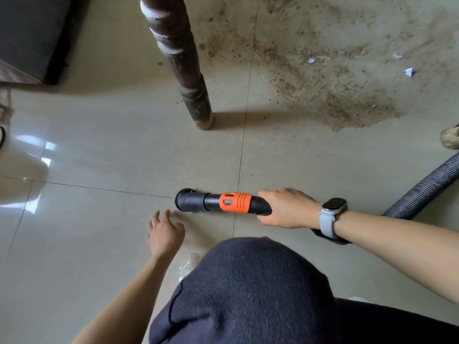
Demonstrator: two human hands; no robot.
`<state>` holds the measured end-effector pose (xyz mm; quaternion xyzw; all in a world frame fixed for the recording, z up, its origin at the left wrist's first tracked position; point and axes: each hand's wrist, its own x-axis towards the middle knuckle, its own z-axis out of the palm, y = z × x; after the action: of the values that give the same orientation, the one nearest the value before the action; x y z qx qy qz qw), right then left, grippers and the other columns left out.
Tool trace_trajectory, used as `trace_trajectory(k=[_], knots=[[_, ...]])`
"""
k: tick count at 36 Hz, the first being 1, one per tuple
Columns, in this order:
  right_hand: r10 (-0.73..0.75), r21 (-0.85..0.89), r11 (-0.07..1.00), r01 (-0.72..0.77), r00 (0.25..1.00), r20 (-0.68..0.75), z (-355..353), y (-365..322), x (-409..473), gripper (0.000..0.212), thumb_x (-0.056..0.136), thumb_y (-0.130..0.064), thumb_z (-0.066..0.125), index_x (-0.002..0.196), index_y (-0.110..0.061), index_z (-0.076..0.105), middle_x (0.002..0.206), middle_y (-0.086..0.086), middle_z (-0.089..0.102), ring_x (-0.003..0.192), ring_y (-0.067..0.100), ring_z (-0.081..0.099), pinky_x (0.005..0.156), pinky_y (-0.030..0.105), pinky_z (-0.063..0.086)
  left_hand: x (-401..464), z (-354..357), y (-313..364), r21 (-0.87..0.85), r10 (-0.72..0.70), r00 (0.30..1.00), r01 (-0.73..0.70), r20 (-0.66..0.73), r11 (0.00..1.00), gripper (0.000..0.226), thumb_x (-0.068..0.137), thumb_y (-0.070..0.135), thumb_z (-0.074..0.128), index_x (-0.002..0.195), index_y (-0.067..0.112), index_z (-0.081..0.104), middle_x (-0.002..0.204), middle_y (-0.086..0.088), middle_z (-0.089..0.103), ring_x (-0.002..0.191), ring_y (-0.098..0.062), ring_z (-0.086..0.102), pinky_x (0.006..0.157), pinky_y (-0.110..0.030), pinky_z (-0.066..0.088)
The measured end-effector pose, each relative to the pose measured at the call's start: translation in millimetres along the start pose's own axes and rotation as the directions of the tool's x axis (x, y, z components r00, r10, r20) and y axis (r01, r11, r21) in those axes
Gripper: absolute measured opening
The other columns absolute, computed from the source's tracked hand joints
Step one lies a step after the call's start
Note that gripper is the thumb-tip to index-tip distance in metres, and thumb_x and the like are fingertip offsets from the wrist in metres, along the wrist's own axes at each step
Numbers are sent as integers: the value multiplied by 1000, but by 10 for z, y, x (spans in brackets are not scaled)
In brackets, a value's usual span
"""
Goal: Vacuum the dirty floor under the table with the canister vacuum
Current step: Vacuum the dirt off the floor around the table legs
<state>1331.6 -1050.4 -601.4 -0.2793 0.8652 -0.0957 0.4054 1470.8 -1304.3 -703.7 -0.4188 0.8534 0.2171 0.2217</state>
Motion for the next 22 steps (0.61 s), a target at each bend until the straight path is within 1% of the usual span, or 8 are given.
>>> trace_trajectory(k=[4,7,10,12,15,17,20,22], knots=[[-15,50,999,15,1000,8,-22,-247,129,19,86,-36,56,91,-22,43,86,-1,54,80,26,52,65,31,37,-31,-48,-318,-51,-111,994,111,-2,993,61,93,19,44,150,12,25,159,-13,15,144,-32,15,115,-47,22],[-62,39,997,60,997,49,35,-464,235,17,84,-33,56,90,-20,45,84,0,58,77,26,57,61,32,41,-16,-74,-477,-109,-145,989,143,-18,984,61,94,18,43,151,8,23,158,-15,17,144,-32,15,116,-44,18],[-115,-9,993,116,989,95,132,-664,313,18,84,-30,56,94,-18,48,80,0,56,72,26,54,59,31,40,11,-103,-560,-162,-194,981,187,-24,969,64,90,14,48,150,9,26,157,-14,20,143,-33,19,115,-42,19],[-143,-40,988,147,986,88,179,-776,379,22,85,-31,56,101,-17,49,87,2,57,76,26,51,62,31,38,31,-114,-598,-197,-212,977,204,-21,959,62,87,12,50,146,8,32,155,-14,24,140,-34,23,114,-42,21],[-156,-37,987,158,986,55,227,-908,485,27,87,-34,57,107,-18,50,102,6,63,80,26,49,66,31,37,56,-106,-674,-198,-200,980,192,-19,961,51,86,10,52,135,2,42,149,-18,31,136,-36,28,111,-41,20],[-154,-26,988,155,987,37,251,-987,549,27,87,-35,56,106,-18,49,106,7,63,81,27,49,67,31,37,56,-108,-715,-166,-182,983,179,-6,970,47,87,11,53,132,1,44,146,-19,32,135,-36,28,111,-39,20],[-132,2,991,132,991,12,219,-1018,593,23,87,-36,56,100,-21,46,99,5,60,86,30,54,67,31,37,39,-122,-675,-168,-155,988,155,11,974,49,89,13,54,136,3,42,147,-19,29,136,-35,25,111,-37,20],[-94,37,995,94,996,6,135,-958,581,22,87,-37,57,96,-22,44,90,1,56,77,26,55,62,30,38,48,-141,-580,-188,-126,992,126,15,974,56,90,15,54,143,5,38,151,-19,26,140,-33,22,113,-37,18]])
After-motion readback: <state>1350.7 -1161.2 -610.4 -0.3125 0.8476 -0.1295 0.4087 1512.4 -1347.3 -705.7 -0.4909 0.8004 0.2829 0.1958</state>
